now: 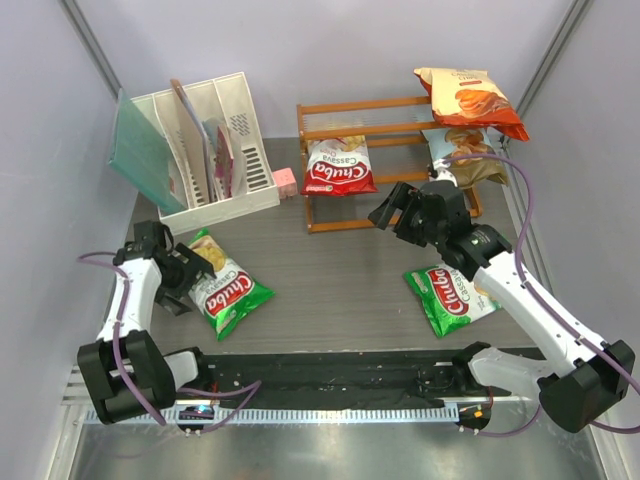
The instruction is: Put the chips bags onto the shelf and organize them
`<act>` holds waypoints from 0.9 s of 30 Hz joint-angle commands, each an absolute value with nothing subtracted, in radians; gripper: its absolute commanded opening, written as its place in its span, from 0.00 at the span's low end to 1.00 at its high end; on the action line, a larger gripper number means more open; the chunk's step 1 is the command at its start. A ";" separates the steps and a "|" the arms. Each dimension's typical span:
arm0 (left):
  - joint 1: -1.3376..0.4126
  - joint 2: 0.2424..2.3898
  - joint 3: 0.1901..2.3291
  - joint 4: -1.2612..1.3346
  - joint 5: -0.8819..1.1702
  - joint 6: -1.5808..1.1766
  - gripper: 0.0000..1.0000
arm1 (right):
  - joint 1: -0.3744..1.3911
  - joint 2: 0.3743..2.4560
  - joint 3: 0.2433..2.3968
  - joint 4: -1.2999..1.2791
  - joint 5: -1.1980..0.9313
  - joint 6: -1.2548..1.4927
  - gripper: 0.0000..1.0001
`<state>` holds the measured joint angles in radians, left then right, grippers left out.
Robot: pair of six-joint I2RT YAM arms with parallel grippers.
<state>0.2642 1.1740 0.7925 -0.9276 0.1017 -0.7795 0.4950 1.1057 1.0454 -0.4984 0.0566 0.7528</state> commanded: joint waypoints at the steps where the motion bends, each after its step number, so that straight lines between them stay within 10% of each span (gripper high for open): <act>1: 0.276 1.209 0.779 -0.864 0.138 -0.776 1.00 | 0.485 1.088 1.060 -0.483 0.031 0.741 0.82; 9: 0.276 1.243 0.710 -0.718 0.284 -0.779 0.93 | 0.479 1.077 1.034 -0.457 0.015 0.762 0.82; 27: 0.267 1.175 0.710 -0.583 0.511 -1.023 0.00 | 0.474 1.078 0.925 -0.377 -0.169 0.862 0.82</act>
